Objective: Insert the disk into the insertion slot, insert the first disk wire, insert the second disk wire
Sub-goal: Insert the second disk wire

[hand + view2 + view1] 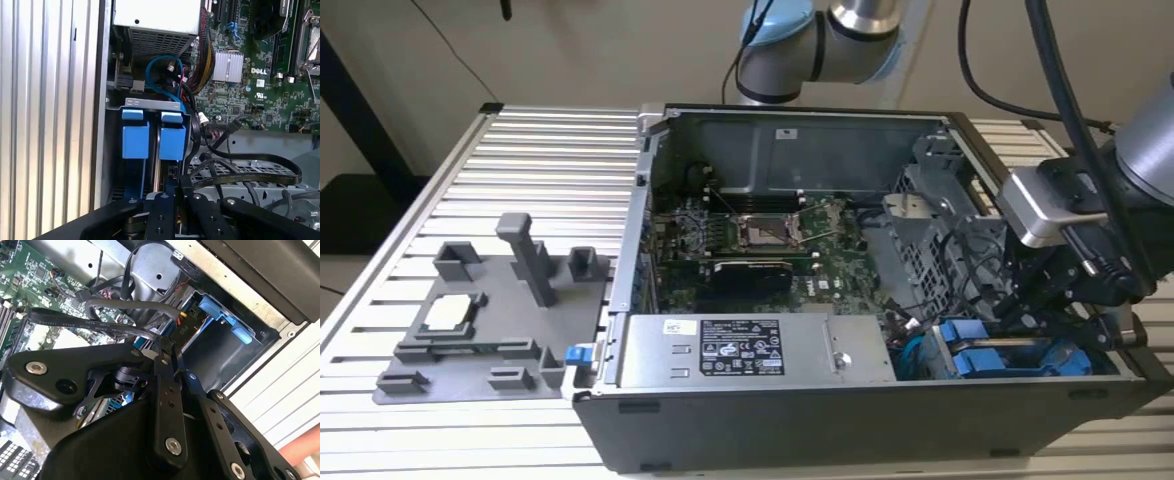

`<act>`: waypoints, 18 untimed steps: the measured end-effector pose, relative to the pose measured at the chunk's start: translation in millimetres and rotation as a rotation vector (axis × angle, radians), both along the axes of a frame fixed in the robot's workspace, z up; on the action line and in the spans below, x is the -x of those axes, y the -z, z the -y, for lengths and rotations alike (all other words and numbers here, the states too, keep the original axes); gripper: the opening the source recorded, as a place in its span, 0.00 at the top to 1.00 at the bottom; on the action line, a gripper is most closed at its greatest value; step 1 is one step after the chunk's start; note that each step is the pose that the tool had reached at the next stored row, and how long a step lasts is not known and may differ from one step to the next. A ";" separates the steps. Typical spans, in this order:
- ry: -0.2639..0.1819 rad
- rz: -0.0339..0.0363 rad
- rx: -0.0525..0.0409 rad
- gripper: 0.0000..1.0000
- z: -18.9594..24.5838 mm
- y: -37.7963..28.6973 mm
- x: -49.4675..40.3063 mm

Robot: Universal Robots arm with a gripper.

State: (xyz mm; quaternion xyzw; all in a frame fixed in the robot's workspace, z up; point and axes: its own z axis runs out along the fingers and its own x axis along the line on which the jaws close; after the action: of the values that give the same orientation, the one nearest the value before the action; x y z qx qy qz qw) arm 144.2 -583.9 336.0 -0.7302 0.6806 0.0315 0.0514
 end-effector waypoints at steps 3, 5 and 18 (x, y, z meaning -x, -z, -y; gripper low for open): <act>0.000 0.0000 0.0004 0.84 0.0 1.9 -0.1; 0.000 0.0000 -0.0003 0.84 0.0 3.2 -0.2; 0.000 -0.0069 -0.0024 0.76 0.4 1.3 -0.4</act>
State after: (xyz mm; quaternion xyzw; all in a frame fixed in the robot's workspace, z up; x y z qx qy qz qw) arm 144.6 -584.3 334.7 -0.7300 0.6807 0.0348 0.0499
